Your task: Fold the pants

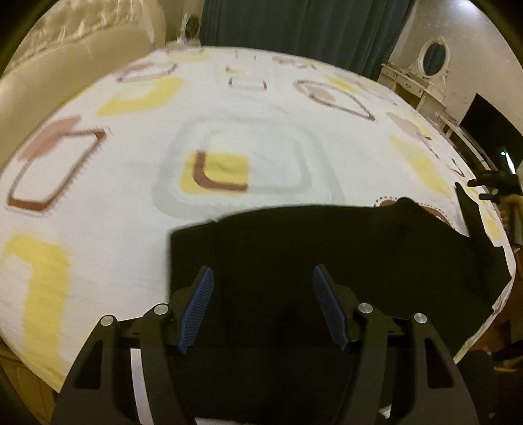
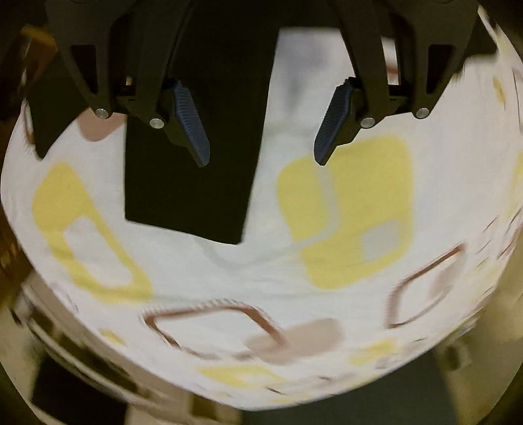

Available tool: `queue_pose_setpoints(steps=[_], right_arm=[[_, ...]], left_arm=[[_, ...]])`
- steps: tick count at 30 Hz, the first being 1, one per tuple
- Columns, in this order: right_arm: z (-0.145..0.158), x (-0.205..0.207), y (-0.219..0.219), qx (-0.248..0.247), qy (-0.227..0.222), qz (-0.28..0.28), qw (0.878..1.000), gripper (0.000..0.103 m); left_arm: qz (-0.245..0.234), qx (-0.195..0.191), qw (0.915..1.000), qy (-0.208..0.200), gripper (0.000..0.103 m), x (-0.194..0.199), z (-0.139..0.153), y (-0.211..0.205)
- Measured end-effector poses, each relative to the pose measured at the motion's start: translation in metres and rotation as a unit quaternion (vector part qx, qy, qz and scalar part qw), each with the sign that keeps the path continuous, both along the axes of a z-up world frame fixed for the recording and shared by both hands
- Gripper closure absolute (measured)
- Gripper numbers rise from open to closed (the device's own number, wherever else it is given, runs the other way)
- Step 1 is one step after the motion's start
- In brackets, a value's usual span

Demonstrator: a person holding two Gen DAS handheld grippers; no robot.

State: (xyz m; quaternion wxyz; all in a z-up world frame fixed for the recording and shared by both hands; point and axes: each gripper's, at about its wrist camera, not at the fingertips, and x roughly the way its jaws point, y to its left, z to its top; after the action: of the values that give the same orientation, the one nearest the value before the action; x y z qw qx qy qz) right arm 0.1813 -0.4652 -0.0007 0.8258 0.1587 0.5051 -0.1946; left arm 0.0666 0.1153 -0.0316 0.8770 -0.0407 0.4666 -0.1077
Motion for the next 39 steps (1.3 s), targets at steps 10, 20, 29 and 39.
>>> queue_pose_setpoints(steps=[10, 20, 29, 39], right_arm=[[-0.059, 0.032, -0.026, 0.002, 0.05, -0.077, 0.996, 0.04], [-0.035, 0.009, -0.045, 0.023, 0.013, -0.061, 0.998, 0.096], [0.044, -0.086, -0.09, 0.08, -0.122, -0.012, 0.989, 0.097], [0.054, -0.225, -0.187, 0.129, -0.237, -0.054, 0.962, 0.097]], left_arm=[[0.038, -0.044, 0.9982, 0.017, 0.036, 0.012, -0.024, -0.003], [0.034, -0.033, 0.9987, 0.018, 0.036, 0.011, -0.024, -0.003], [0.037, -0.02, 0.999, 0.018, 0.033, 0.011, -0.024, -0.007], [0.044, 0.013, 0.9988, 0.018, 0.031, 0.009, -0.025, -0.019]])
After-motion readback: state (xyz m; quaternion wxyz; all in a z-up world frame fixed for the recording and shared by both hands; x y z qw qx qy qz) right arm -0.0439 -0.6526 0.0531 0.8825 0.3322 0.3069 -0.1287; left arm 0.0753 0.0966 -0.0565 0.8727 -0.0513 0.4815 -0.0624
